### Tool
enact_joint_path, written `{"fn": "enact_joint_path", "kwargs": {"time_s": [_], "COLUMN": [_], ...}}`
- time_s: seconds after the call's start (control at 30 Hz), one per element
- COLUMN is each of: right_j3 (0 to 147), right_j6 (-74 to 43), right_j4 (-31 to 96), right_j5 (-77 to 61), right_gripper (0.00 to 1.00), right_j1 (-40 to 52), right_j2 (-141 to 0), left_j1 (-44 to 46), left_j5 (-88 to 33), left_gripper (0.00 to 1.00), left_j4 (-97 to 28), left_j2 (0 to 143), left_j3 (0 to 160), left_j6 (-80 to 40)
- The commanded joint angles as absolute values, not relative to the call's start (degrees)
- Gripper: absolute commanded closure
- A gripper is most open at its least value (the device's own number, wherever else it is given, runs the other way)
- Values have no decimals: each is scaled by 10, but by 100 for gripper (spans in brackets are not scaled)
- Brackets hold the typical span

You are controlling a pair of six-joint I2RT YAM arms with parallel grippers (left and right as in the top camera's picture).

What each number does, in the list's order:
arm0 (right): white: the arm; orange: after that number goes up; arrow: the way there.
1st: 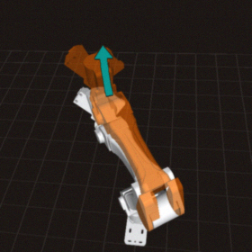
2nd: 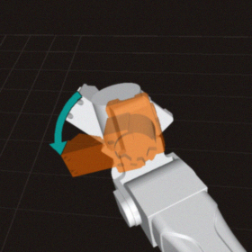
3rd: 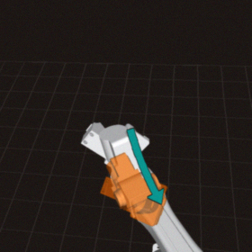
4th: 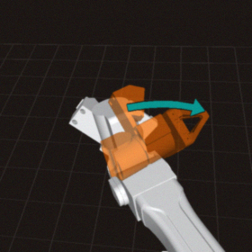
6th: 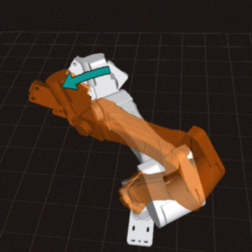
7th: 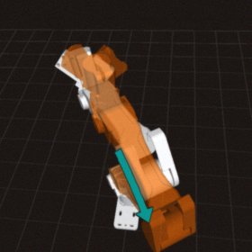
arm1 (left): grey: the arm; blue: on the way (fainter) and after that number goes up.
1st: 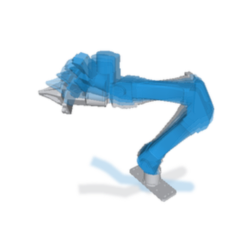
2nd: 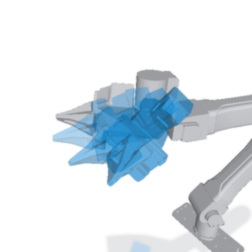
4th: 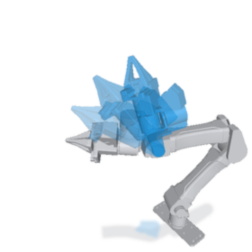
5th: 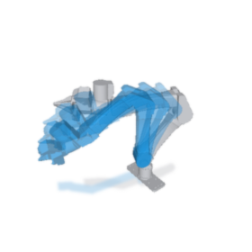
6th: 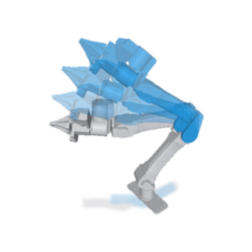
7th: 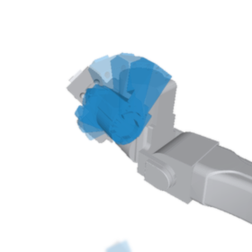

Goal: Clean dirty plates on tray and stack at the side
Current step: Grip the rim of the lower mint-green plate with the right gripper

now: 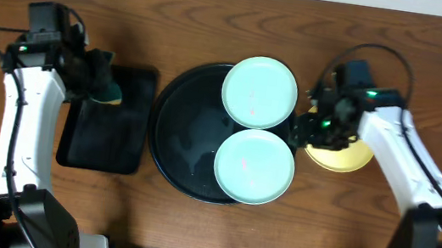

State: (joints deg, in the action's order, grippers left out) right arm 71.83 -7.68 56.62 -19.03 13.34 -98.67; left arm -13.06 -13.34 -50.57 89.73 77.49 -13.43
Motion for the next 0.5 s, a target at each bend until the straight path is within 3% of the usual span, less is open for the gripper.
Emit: {"fn": "enact_joint_path", "kwargs": {"time_s": [0.0, 0.23, 0.47], "right_j3": [714, 714, 714], "right_j6": [-78, -76, -77], "right_j4": [571, 579, 579], "right_j5": [-180, -155, -153], "right_gripper": [51, 89, 99], "right_j1": [160, 185, 195], "right_j2": [-1030, -1073, -1073], "left_j1": [-109, -92, -92], "left_j5": [-115, -78, -78], "left_gripper": [93, 92, 93], "left_j4": [-508, -527, -527], "left_j2": [898, 898, 898], "left_j3": [771, 771, 771], "left_j6": [-107, -108, -108]}}
